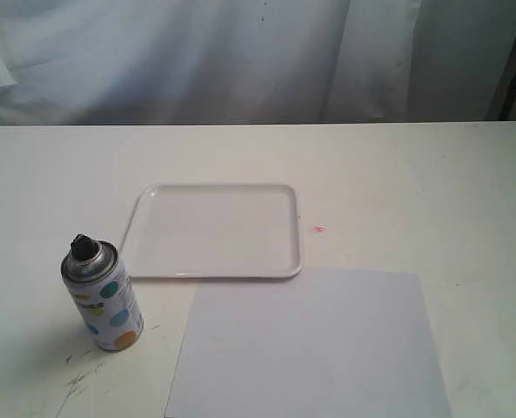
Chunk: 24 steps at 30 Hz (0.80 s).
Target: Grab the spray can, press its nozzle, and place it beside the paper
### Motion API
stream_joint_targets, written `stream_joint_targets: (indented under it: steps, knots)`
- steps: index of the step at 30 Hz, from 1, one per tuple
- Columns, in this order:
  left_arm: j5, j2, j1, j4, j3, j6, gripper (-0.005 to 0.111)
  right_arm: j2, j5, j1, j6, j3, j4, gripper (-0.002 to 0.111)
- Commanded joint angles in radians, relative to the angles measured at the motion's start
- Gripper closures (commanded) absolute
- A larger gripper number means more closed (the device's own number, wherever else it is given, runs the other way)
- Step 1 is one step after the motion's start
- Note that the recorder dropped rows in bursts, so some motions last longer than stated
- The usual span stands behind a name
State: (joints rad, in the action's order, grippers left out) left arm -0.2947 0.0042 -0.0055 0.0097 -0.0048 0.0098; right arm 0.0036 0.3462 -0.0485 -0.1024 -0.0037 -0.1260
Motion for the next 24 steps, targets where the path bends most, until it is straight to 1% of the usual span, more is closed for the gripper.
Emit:
stream_joint_targets:
  steps: [1,4,6,8,9,14,17,20,24]
  knots:
    - [0.007,-0.004,-0.005,0.017,0.005,0.008,0.107,-0.004,0.000,-0.004,0.005,0.004,0.004,0.108]
    - [0.007,-0.004,-0.005,0.056,0.005,0.021,0.107,-0.004,0.000,-0.004,0.005,0.004,0.004,0.108]
    - [0.010,-0.004,-0.005,0.052,0.005,0.021,0.107,-0.004,0.000,-0.004,0.005,0.004,0.004,0.108]
    - [0.042,-0.004,-0.005,0.050,0.005,0.021,0.107,-0.004,0.000,-0.004,0.005,0.004,0.004,0.108]
    - [0.071,-0.004,-0.005,0.050,0.005,0.021,0.107,-0.004,0.000,-0.004,0.005,0.004,0.004,0.108]
    - [0.319,-0.004,-0.005,0.050,0.005,0.014,0.107,-0.004,0.000,-0.004,0.005,0.004,0.004,0.108]
    - [0.445,-0.004,-0.005,0.050,0.005,0.014,0.107,-0.004,0.000,-0.004,0.005,0.004,0.004,0.108]
    - [0.509,-0.004,-0.005,0.052,0.005,0.014,0.107,-0.004,0.000,-0.004,0.005,0.004,0.004,0.108]
    - [0.518,-0.004,-0.005,0.052,0.005,0.016,0.107,-0.004,0.000,-0.004,0.005,0.004,0.004,0.108]
